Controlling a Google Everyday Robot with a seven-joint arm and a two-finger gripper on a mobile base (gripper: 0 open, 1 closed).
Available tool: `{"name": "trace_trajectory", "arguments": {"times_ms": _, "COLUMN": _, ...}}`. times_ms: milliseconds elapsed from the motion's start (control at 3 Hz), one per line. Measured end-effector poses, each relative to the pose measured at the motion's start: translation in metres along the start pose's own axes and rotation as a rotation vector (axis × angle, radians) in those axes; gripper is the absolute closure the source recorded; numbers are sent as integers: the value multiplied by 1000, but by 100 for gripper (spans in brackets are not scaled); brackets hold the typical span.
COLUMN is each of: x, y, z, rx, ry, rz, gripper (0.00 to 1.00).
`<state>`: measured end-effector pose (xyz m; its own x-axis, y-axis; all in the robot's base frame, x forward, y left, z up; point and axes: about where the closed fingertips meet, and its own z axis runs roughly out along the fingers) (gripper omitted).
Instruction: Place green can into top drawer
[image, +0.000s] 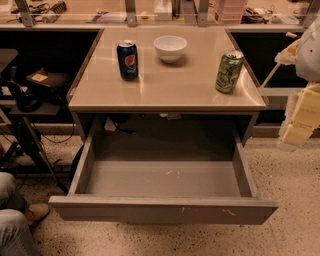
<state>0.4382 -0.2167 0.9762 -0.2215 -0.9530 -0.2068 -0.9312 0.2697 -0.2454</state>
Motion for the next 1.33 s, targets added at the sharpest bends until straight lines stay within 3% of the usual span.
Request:
{"name": "trace_trajectory", "arguments": {"times_ms": 333, "x": 0, "y": -1, "z": 0, "rx": 3, "ry": -5, "rz": 0, "gripper": 0}}
{"name": "trace_trajectory", "arguments": {"times_ms": 667, "x": -9, "y": -34, "z": 17, "rx": -19, "ry": -91, "rz": 10, "gripper": 0}}
{"name": "trace_trajectory", "arguments": {"times_ms": 1000, "x": -25, "y": -104, "z": 55, "rx": -41, "ry": -216, "rz": 71, "gripper": 0}}
{"name": "trace_trajectory", "arguments": {"times_ms": 1333, "x": -36, "y": -189, "z": 78, "rx": 3, "ry": -301, "rz": 157, "gripper": 0}}
